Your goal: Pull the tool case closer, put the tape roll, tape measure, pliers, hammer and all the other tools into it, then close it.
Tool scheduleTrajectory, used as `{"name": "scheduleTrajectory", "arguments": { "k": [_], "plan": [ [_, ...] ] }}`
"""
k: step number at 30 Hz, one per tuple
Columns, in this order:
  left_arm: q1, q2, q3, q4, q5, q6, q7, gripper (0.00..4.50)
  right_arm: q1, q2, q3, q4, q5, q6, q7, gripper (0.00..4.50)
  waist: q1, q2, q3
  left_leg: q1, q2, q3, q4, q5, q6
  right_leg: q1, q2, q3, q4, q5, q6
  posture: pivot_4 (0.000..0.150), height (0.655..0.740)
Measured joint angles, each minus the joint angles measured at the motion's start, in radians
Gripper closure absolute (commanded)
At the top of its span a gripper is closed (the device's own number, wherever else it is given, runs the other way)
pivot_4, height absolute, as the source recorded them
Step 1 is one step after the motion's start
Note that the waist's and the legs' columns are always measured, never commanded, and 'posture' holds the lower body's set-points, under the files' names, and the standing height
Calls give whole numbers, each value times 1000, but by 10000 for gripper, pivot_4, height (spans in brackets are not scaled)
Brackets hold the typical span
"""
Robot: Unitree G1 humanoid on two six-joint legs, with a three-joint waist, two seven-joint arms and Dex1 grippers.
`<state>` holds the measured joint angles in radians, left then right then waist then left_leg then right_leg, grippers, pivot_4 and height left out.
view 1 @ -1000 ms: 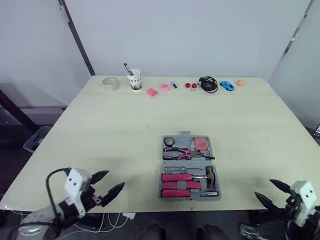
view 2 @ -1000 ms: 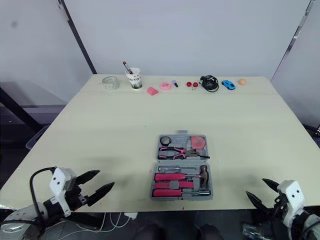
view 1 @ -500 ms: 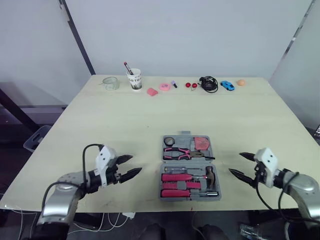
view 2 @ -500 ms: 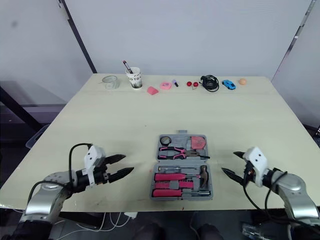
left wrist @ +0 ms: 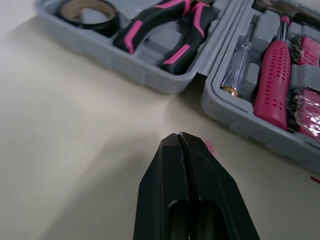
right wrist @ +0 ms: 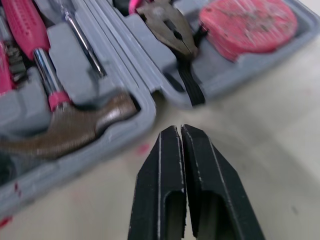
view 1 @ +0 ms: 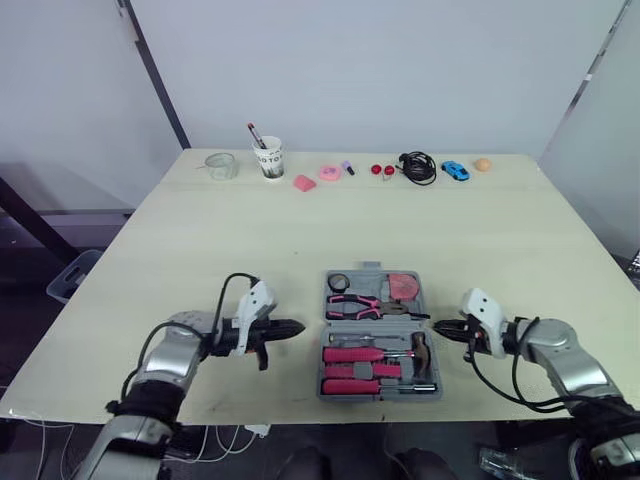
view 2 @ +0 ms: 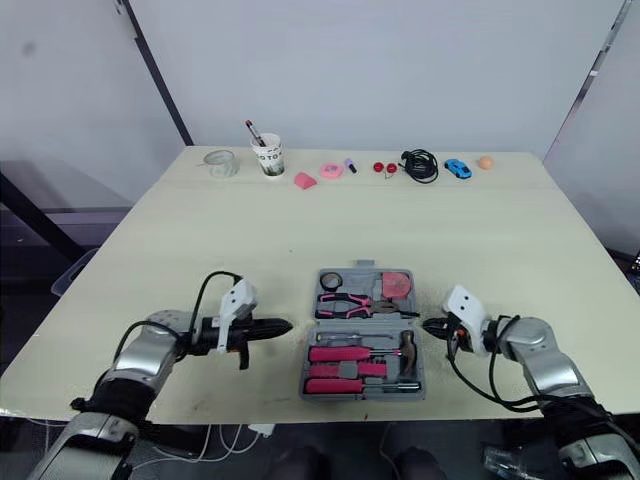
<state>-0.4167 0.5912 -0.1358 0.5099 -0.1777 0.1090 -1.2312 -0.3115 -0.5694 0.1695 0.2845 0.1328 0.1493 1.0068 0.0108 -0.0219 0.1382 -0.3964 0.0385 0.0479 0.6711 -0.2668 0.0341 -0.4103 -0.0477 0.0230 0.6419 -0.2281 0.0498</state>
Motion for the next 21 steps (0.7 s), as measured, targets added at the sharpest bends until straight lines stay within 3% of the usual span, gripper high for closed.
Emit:
{"name": "scheduleTrajectory", "arguments": {
  "k": [21],
  "plan": [
    [-95, -75, -41, 154, 61, -39, -52, 45000, -21, 19, 23, 71, -53, -47, 32, 44342, -2, 0, 0, 0, 0, -1, 0, 0, 0, 0, 0, 0, 0, 0, 0, 1500, 7400]
  ]
}}
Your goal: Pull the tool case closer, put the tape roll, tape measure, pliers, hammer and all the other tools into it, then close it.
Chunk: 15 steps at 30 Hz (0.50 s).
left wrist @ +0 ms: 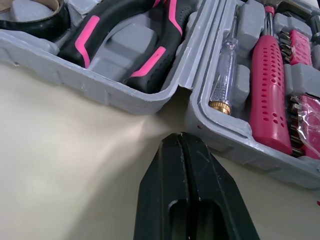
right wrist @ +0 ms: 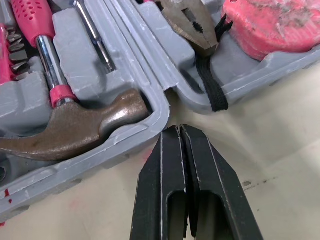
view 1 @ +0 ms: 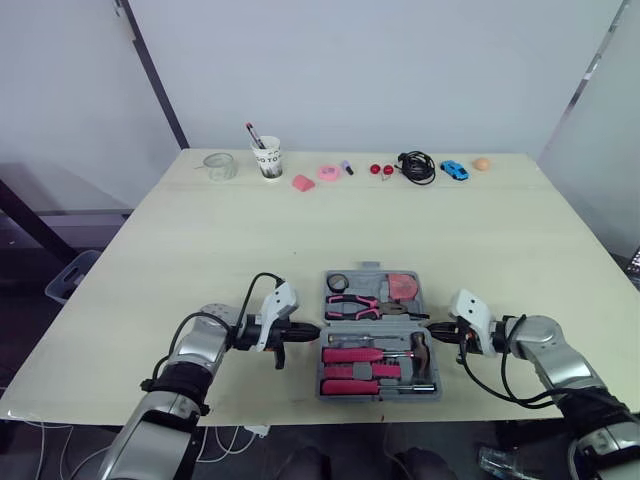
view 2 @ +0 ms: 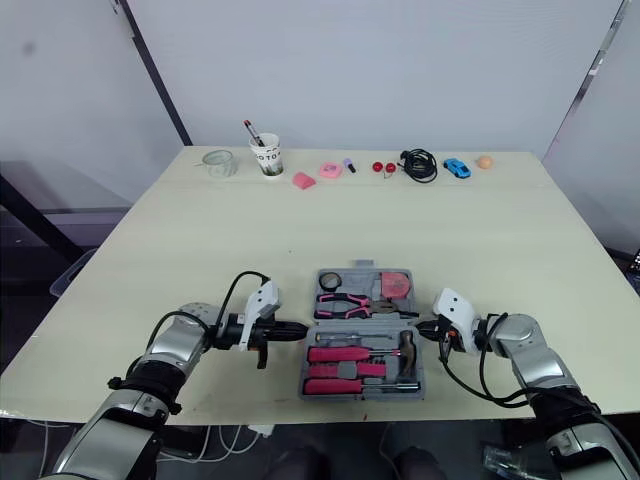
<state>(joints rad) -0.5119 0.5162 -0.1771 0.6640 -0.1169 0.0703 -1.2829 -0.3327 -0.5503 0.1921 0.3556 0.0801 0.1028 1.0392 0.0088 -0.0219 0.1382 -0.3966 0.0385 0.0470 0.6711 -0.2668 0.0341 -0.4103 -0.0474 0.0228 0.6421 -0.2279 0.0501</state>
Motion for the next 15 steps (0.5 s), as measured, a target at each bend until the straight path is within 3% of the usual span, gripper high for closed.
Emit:
{"name": "scheduleTrajectory", "arguments": {
  "k": [15],
  "plan": [
    [-26, -31, 5, 56, 17, -39, 17, 45000, -1, 16, -1, 5, -18, -7, -2, 44342, -2, 0, 0, 1, 0, 0, 0, 0, 0, 0, 0, 0, 1, 0, 0, 1500, 7400]
  ]
}}
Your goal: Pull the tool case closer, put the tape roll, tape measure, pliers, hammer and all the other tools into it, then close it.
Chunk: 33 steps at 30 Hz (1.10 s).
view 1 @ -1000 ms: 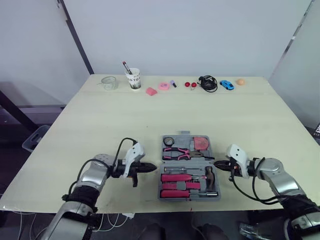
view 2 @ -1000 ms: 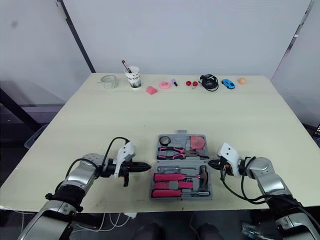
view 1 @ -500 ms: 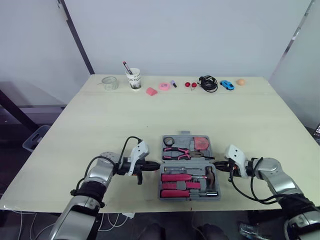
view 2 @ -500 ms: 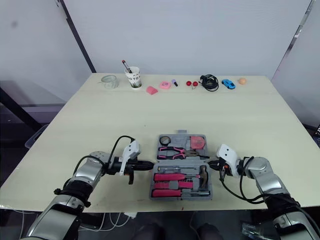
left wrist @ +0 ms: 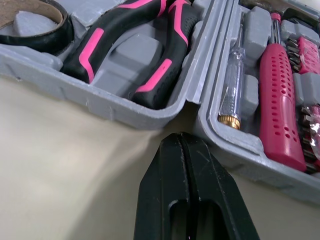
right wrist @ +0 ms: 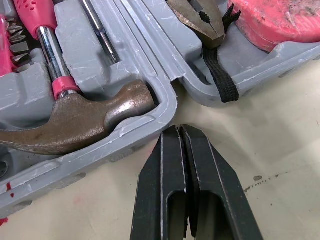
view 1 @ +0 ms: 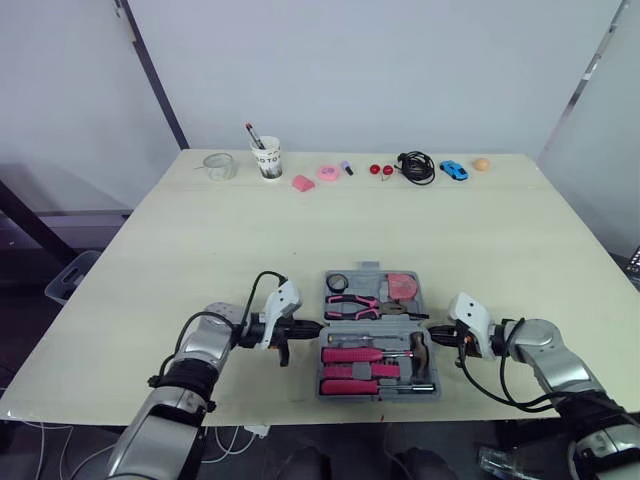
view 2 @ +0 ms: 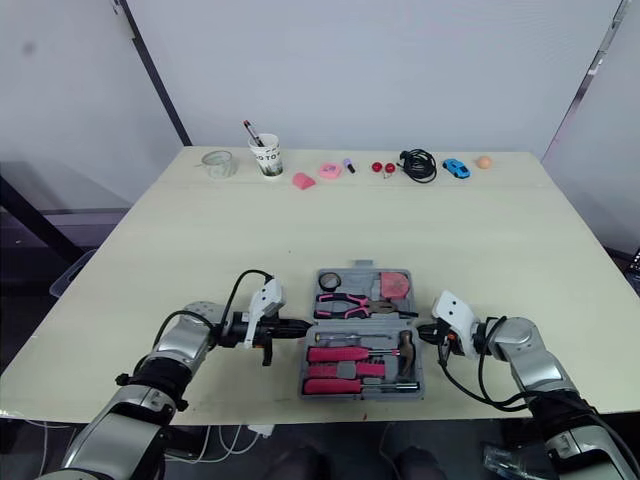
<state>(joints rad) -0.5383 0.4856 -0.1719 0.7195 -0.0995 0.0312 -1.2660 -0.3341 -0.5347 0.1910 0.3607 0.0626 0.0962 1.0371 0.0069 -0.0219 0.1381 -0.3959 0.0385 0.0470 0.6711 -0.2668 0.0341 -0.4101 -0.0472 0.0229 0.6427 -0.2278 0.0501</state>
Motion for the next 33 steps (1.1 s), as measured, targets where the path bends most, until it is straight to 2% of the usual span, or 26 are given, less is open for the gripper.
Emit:
{"name": "scheduleTrajectory", "arguments": {
  "k": [26, 33],
  "plan": [
    [-16, -21, 5, 17, 27, 4, -6, 45000, -63, 42, 0, 98, -31, -64, 1, 44342, -7, 1, 0, 0, 0, 0, 0, 0, 0, 1, 0, 0, 0, 0, 0, 1500, 7400],
    [44, 8, 0, -115, 28, 79, -34, 45000, -29, 24, 3, 31, -23, -25, 51, 44342, -16, 1, 0, 0, 0, 0, 0, 0, 0, 0, 0, 0, 0, 0, 0, 1500, 7400]
  ]
}}
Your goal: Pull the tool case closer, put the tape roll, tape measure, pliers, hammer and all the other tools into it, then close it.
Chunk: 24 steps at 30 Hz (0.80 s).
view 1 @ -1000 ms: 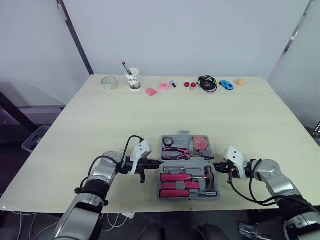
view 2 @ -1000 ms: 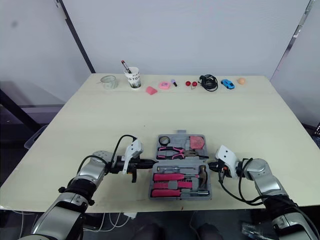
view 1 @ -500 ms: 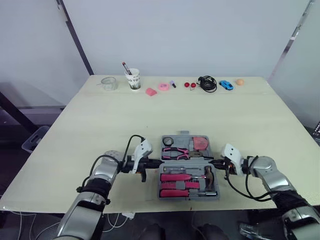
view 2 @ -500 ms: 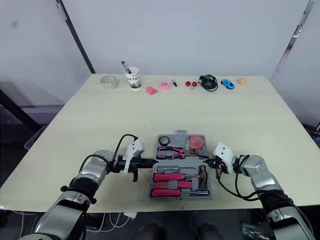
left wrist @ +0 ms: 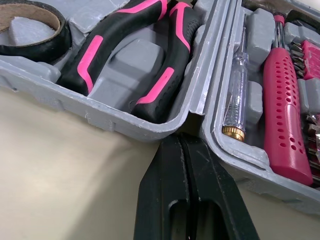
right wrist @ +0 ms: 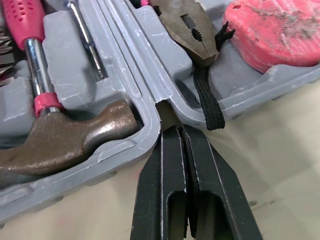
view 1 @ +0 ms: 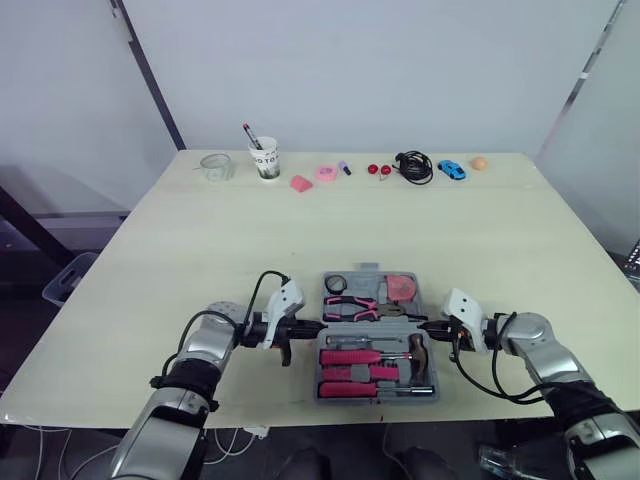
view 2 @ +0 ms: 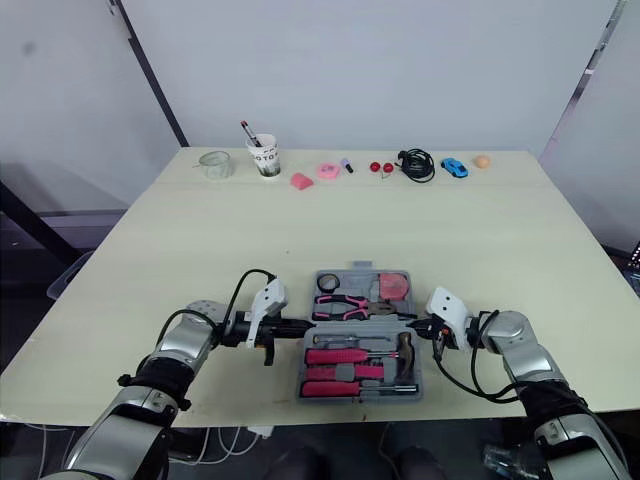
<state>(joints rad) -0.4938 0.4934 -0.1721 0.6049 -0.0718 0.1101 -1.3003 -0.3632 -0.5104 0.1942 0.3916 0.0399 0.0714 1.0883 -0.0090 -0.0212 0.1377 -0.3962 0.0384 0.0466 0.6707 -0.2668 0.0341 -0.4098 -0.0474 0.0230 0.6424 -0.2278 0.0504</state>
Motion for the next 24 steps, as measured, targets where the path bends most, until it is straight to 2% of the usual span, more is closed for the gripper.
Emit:
{"name": "scheduleTrajectory", "arguments": {
  "k": [9, 24],
  "plan": [
    [67, 23, -16, -123, -6, 69, -13, 45000, 48, -23, 3, -80, 12, 59, 33, 44342, -2, 0, 0, 0, 0, 0, 0, 0, 0, 0, 0, 0, 0, 0, 0, 1500, 7400],
    [63, 25, -14, -102, -8, 31, 2, 45000, 50, -22, 3, -78, 12, 53, 18, 44342, -2, 0, 0, 1, 0, 0, 0, 0, 0, 0, 0, 0, 0, 0, 0, 1500, 7400]
  ]
}}
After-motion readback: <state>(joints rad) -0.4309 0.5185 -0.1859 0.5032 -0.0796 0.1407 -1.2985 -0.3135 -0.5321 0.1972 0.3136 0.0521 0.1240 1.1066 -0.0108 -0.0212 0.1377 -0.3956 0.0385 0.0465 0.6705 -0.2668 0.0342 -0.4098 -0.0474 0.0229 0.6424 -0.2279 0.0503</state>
